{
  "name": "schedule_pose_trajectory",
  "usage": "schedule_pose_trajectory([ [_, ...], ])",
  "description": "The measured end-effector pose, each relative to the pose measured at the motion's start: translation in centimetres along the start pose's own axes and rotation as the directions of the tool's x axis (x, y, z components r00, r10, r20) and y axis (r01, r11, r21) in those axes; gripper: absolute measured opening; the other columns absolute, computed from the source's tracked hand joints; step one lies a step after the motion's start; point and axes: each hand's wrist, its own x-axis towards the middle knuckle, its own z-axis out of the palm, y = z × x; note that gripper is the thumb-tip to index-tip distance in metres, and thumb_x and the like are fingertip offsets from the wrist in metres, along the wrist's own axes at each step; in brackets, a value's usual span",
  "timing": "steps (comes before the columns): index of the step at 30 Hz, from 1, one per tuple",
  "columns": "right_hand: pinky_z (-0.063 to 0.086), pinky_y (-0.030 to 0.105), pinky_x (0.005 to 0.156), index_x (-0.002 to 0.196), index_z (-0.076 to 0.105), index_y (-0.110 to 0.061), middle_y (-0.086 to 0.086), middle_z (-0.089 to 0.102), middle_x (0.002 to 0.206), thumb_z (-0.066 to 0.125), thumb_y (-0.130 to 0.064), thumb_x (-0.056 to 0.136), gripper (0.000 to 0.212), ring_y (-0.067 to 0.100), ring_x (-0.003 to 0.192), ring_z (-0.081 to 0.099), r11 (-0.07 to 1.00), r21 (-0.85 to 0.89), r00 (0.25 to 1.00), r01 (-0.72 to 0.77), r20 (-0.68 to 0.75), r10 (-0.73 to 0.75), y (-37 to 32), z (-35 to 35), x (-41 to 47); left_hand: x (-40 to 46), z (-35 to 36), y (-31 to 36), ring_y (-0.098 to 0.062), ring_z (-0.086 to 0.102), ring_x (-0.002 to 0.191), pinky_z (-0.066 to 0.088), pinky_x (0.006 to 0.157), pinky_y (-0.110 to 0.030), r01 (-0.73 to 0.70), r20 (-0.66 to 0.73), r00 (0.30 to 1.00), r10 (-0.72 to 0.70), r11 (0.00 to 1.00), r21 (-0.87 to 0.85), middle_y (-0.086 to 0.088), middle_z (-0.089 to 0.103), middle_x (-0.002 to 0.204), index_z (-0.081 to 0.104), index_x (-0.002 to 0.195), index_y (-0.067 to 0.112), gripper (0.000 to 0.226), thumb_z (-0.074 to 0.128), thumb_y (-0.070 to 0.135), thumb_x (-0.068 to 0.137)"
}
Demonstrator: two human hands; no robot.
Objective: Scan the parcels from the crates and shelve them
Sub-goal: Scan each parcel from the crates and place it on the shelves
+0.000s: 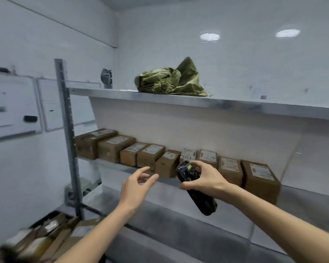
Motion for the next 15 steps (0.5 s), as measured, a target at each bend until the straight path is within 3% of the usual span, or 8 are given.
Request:
schedule_pose_trajectory([
  [3,0.054,0.024,0.086,0.119,0.062,-0.033,-0.014,0.071,0.109,0.093,-0.051,0.059,0.07,0.004,0.1,0.068,0.998,0.021,0.993,0.054,0.101,-0.056,-6.3,7.5,1.5,-2.1,-10.1,-2.8,-0.003,0.062,0.104,0.046,0.084,-0.021,0.054,-0.116,0.992,-0.046,0.997,0.063,0.013,0.069,0.111,0.061,0.132,0.031,0.054,0.072,0.054,0.085],
  [7,0.05,0.013,0.073,0.104,0.062,-0.04,-0.021,0.068,0.092,0.094,-0.042,0.065,0.05,-0.005,0.088,0.065,0.981,0.08,0.952,0.179,0.237,-0.193,-15.2,18.3,1.5,-6.2,-22.9,-6.7,-0.006,0.053,0.12,0.043,0.1,-0.027,0.123,-0.286,0.956,-0.068,0.976,0.181,0.019,0.054,0.127,0.064,0.132,0.027,0.054,0.072,0.053,0.085],
  [12,0.05,0.022,0.084,0.125,0.065,-0.03,-0.014,0.068,0.099,0.094,-0.044,0.067,0.067,0.007,0.096,0.067,0.946,0.142,0.86,0.293,0.393,-0.325,-24.1,31.1,1.3,-11.1,-35.9,-11.8,-0.01,0.052,0.13,0.042,0.112,-0.04,0.274,-0.471,0.871,-0.141,0.934,0.227,0.012,0.055,0.141,0.066,0.128,0.032,0.064,0.069,0.067,0.075],
  [15,0.054,0.027,0.086,0.123,0.065,-0.032,-0.009,0.07,0.1,0.093,-0.041,0.07,0.061,0.01,0.093,0.067,0.927,0.18,0.791,0.328,0.484,-0.374,-28.3,38.0,1.2,-14.0,-41.6,-15.0,-0.005,0.052,0.122,0.043,0.102,-0.031,0.366,-0.549,0.813,-0.192,0.902,0.227,0.015,0.057,0.131,0.063,0.131,0.032,0.057,0.068,0.061,0.083],
])
